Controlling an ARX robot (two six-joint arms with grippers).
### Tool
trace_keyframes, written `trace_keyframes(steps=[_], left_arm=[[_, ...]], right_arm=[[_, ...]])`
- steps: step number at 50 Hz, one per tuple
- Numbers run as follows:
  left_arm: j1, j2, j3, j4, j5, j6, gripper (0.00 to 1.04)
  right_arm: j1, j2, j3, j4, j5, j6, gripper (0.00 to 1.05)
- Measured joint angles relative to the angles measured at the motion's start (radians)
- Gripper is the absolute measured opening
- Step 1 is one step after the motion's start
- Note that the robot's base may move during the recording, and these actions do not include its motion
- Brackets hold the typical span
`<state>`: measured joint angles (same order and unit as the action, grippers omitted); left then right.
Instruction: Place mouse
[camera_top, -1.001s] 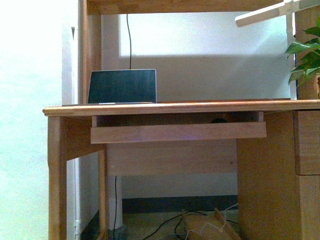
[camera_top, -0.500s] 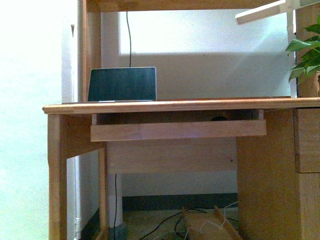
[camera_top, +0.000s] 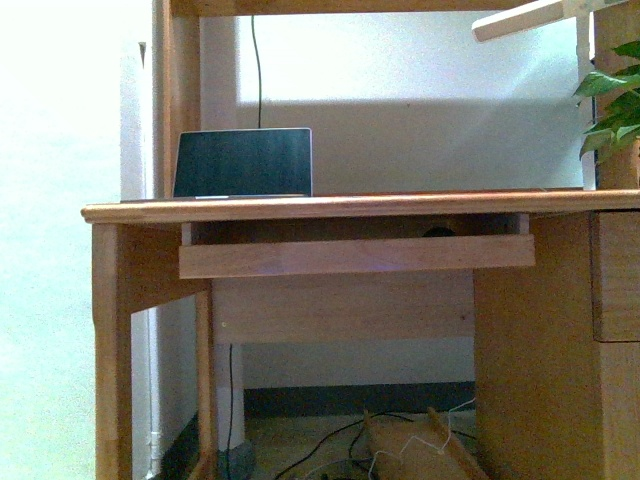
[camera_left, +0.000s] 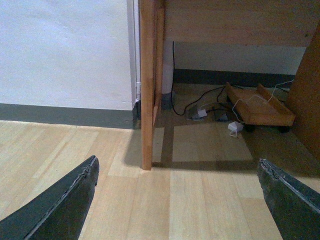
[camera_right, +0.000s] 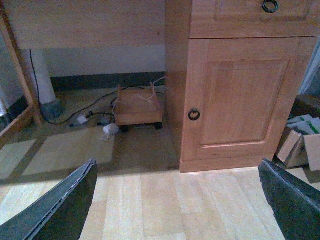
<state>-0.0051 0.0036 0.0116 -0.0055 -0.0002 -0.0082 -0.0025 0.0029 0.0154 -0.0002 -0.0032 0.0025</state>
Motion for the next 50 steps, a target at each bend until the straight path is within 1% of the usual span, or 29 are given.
trace_keyframes(steps=[50], left_arm=[[0.0,-0.001,0.0,0.0,0.0,0.0,0.97]], right_arm=[[0.0,0.0,0.0,0.0,0.0,0.0,0.97]])
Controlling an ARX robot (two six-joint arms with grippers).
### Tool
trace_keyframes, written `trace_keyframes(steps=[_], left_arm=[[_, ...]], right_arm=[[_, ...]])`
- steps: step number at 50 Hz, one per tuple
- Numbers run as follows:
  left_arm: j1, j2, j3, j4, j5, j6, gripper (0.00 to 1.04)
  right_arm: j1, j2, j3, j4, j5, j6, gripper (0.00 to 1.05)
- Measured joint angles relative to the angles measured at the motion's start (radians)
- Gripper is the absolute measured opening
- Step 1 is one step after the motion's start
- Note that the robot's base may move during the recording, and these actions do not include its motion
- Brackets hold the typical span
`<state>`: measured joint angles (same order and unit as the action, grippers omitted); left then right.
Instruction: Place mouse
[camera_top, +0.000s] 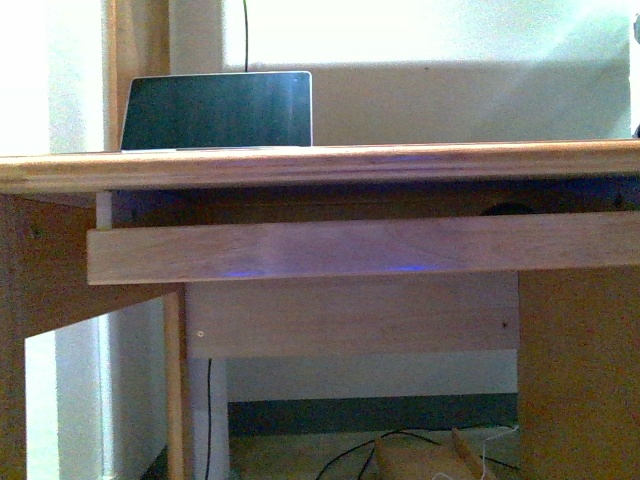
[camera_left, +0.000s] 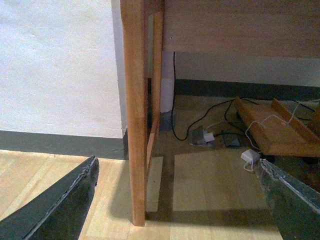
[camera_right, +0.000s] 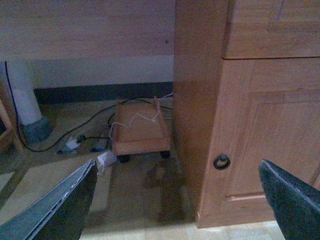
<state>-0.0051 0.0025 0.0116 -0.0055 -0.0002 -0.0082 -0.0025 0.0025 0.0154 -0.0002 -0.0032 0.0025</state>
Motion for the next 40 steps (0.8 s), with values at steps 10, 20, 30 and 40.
trace_keyframes(steps=[10,20,30,40], left_arm=[[0.0,0.0,0.0,0.0,0.0,0.0,0.97],[0.0,0.0,0.0,0.0,0.0,0.0,0.97],[0.0,0.0,0.0,0.0,0.0,0.0,0.97],[0.0,0.0,0.0,0.0,0.0,0.0,0.97]], right_arm=[[0.0,0.0,0.0,0.0,0.0,0.0,0.97],[0.0,0.0,0.0,0.0,0.0,0.0,0.97],[0.0,0.0,0.0,0.0,0.0,0.0,0.97],[0.0,0.0,0.0,0.0,0.0,0.0,0.97]])
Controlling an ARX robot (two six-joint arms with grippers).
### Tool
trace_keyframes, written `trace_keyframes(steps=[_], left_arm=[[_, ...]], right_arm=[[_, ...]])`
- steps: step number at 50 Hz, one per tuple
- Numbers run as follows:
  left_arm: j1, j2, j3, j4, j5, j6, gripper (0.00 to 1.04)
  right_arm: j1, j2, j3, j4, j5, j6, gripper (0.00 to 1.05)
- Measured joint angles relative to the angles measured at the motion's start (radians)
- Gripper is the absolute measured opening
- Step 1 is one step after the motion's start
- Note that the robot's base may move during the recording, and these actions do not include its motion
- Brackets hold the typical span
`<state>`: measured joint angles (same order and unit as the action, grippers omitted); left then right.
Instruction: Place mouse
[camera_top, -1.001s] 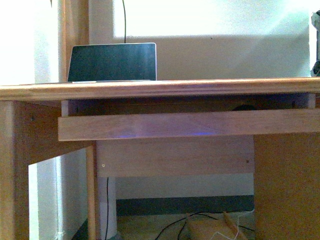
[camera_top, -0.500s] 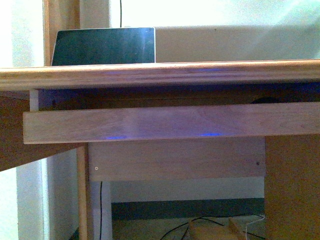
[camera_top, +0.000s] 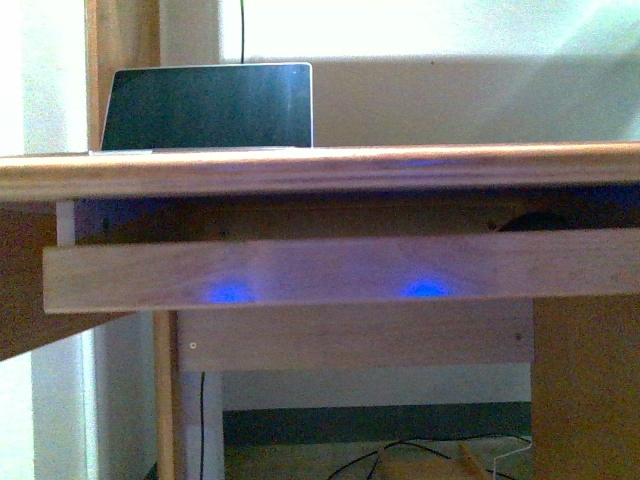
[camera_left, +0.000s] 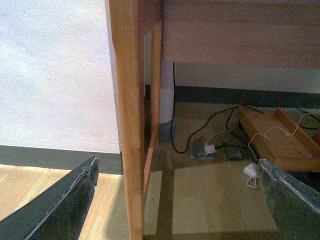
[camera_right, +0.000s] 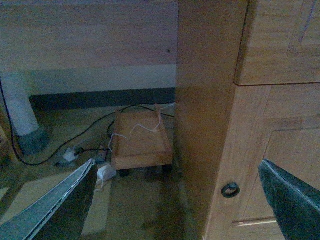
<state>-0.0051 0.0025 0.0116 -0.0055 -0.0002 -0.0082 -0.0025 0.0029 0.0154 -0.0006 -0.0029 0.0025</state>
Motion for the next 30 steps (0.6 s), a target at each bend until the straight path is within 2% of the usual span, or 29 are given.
trace_keyframes(steps=[30], left_arm=[[0.0,0.0,0.0,0.0,0.0,0.0,0.97]], right_arm=[[0.0,0.0,0.0,0.0,0.0,0.0,0.97]])
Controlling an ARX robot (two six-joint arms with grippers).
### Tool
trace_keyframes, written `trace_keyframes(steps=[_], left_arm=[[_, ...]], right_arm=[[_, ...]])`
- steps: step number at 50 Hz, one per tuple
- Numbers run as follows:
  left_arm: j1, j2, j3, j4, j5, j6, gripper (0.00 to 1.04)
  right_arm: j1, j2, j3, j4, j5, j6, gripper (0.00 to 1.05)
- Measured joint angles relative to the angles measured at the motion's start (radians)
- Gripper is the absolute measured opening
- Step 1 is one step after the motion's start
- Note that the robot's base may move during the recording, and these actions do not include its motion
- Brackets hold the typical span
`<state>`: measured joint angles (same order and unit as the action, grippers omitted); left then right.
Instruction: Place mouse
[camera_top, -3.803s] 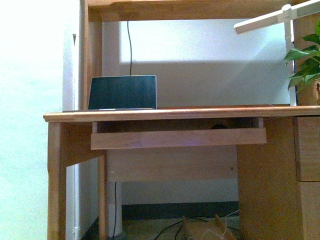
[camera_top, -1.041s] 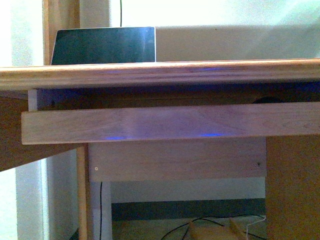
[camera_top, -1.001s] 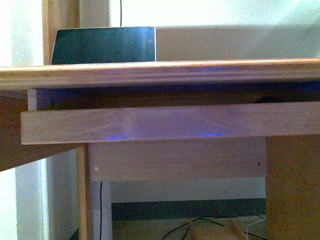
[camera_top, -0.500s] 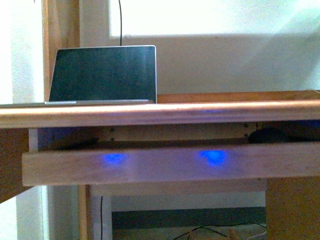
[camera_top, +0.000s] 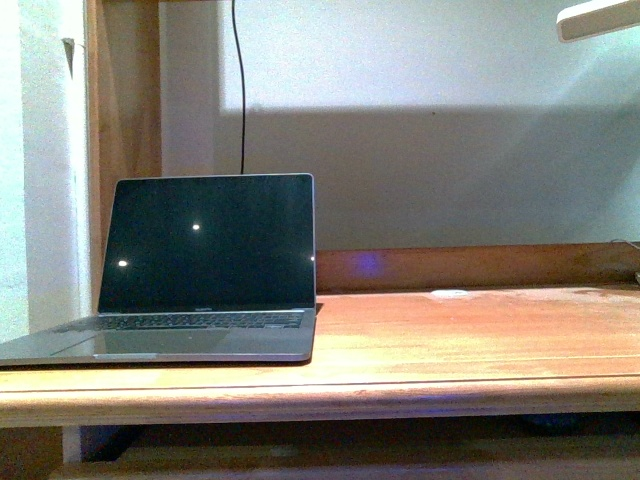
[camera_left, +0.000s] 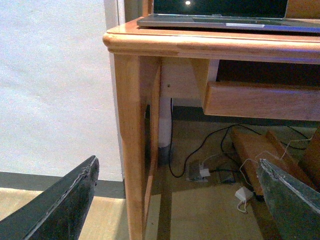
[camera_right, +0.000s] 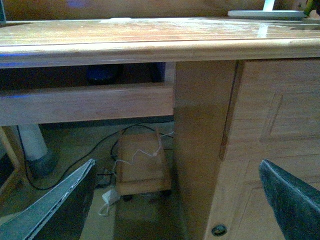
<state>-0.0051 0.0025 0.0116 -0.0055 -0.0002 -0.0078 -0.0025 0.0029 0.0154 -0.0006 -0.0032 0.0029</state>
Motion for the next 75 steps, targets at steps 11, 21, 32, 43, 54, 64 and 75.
trace_keyframes(steps=[11,21,32,43,54,64,75], left_arm=[[0.0,0.0,0.0,0.0,0.0,0.0,0.97],[0.0,0.0,0.0,0.0,0.0,0.0,0.97],[0.01,0.103,0.031,-0.082,-0.022,-0.208,0.97],[0.156,0.497,0.146,0.174,0.116,-0.191,0.97],[0.117,0.92,0.386,0.181,0.184,0.284,0.97],[0.029,1.136,0.51,0.227,0.177,0.731,0.97],[-0.06,1.313,0.574,0.32,0.192,1.082,0.97]], right_arm=[[0.0,0.0,0.0,0.0,0.0,0.0,0.97],[0.0,0.0,0.0,0.0,0.0,0.0,0.97],[0.0,0.0,0.0,0.0,0.0,0.0,0.97],[0.0,0.0,0.0,0.0,0.0,0.0,0.97],[0.0,0.0,0.0,0.0,0.0,0.0,0.97],[0.0,0.0,0.0,0.0,0.0,0.0,0.97],[0.0,0.0,0.0,0.0,0.0,0.0,0.97]])
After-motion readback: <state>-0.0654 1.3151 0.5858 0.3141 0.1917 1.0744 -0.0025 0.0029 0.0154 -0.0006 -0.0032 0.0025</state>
